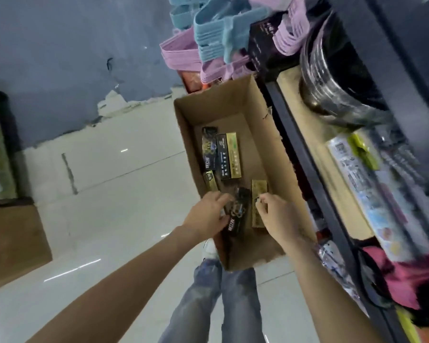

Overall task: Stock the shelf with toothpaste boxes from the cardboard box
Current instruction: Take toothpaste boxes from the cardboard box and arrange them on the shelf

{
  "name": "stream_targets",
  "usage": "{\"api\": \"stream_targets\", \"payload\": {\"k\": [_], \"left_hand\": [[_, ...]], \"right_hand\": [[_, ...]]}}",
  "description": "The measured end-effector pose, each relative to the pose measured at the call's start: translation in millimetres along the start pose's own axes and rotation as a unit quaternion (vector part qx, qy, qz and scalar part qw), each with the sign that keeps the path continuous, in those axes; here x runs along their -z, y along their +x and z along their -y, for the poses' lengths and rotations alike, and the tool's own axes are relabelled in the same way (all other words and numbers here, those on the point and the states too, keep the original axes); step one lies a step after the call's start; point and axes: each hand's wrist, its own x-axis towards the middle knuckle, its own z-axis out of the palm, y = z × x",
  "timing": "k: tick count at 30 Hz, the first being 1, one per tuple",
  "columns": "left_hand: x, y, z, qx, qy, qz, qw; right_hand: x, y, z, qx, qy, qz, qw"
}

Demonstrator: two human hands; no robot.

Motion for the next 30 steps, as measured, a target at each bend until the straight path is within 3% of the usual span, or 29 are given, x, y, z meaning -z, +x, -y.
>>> {"api": "stream_targets", "payload": {"k": [2,5,10,13,16,21,25,30], "left_hand": [[-23,52,13,0.015,0.022,0.022,0.999],[-55,115,37,0.008,0.166,0.092,0.982],[-108,173,84,-0.146,0.409,0.243,0.868],[-128,191,98,-0.216,0.475,0.267,0.810],[-138,203,99,-0.260,0.507,0.266,0.777],[-140,212,106,-0.294,0.521,0.271,0.754],[-131,206,126,-0.329,0.500,0.236,0.765],[-142,202,138,-0.353,0.480,0.235,0.768]], "right_hand": [[-29,47,-18,-0.007,-0.020,0.006,1.000],[-77,97,-44,-0.040,-0.023,0.024,0.999],[-147,132,-73,-0.171,-0.050,0.089,0.980],[-174,142,-79,-0.188,-0.071,0.116,0.973],[-182,151,-80,-0.184,-0.089,0.124,0.971],[-167,153,-71,-0.173,-0.031,0.097,0.980],[-158,151,-66,-0.178,0.040,0.020,0.983],[-153,144,-67,-0.179,0.074,0.015,0.981]]}}
